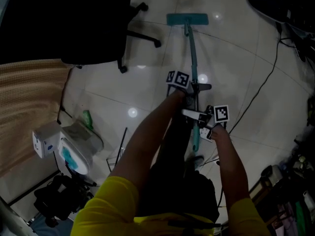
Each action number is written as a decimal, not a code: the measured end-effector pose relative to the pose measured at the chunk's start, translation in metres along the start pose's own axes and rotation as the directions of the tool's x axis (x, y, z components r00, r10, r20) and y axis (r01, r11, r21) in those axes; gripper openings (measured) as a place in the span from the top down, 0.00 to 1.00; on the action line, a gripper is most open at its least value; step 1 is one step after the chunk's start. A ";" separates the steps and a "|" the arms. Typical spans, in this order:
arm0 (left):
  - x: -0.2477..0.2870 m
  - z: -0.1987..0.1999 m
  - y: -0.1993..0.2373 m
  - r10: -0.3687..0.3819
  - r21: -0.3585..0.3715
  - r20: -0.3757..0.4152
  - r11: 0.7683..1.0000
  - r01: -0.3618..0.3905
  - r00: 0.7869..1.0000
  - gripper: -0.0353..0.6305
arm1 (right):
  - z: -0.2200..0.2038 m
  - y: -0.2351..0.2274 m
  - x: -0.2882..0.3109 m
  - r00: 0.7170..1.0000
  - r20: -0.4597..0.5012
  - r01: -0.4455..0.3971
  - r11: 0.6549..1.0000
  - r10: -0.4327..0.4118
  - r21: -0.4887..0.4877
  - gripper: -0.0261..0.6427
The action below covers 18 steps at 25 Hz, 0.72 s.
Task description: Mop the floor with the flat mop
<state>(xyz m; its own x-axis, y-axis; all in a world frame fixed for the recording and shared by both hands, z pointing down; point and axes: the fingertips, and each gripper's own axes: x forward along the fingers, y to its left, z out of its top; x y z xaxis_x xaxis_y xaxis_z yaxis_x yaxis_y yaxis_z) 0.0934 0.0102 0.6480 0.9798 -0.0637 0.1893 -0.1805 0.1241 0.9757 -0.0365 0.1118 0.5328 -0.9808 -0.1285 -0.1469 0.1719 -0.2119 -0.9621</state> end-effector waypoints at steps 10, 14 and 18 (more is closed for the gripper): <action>0.010 -0.223 -0.039 0.028 -0.110 -0.058 0.993 -0.034 0.998 0.69 | -0.216 0.040 -0.045 0.995 -0.086 0.072 0.983 -0.058 0.167 0.82; 0.022 -0.339 -0.076 0.005 -0.227 -0.101 0.973 -0.028 0.995 0.69 | -0.314 0.071 -0.077 0.982 -0.159 0.129 0.972 -0.098 0.197 0.81; 0.017 -0.308 -0.059 0.006 -0.208 -0.044 0.978 -0.015 0.999 0.68 | -0.285 0.055 -0.068 0.983 -0.145 0.136 0.980 -0.114 0.147 0.79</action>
<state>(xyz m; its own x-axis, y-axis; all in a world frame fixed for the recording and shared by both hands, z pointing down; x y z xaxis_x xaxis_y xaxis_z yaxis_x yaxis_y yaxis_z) 0.1475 0.3064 0.5599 0.9816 -0.0196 0.1898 -0.1730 0.3281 0.9286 0.0136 0.3853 0.4240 -0.9970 0.0380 -0.0675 0.0489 -0.3672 -0.9289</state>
